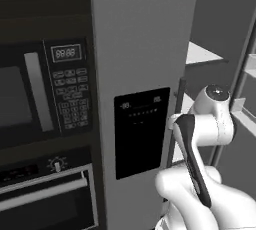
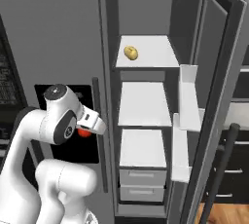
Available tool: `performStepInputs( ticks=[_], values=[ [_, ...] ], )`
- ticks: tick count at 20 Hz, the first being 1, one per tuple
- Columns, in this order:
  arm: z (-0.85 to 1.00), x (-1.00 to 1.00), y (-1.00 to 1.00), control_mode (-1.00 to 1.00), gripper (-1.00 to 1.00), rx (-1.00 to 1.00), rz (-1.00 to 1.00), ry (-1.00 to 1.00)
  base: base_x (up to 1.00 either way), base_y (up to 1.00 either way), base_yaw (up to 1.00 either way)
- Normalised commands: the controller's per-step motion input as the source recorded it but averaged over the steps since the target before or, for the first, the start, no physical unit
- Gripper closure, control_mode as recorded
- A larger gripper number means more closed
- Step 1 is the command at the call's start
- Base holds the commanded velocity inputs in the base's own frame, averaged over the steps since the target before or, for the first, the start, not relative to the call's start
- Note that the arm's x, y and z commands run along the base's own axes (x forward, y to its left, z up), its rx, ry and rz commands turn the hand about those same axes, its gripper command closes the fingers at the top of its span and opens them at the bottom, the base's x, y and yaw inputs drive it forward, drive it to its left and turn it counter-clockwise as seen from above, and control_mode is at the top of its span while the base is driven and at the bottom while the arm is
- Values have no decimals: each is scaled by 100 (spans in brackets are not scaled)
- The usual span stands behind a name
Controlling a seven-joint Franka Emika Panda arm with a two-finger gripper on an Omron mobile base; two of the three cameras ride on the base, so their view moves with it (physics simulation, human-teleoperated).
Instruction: Place the cold items (potato and tomato) from the fridge in one tupperware on the dining counter. Place the warm items (hot dog and kebab skewer) in the stove area in another tupperware.
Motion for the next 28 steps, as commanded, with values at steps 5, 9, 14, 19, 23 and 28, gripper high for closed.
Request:
performStepInputs(
  ticks=[5,9,14,19,23,28],
  values=[
    [0,0,0,100,100,0,0,0,-50,47,-75],
    [0,0,0,100,100,0,0,0,-64,24,-100],
    [0,0,0,100,100,0,0,0,-60,25,-100],
    [0,0,0,100,100,0,0,0,-50,10,-100],
    [0,0,0,100,100,0,0,0,-22,-4,-100],
    [0,0,0,100,100,0,0,0,-10,-35,-100]
  ],
)
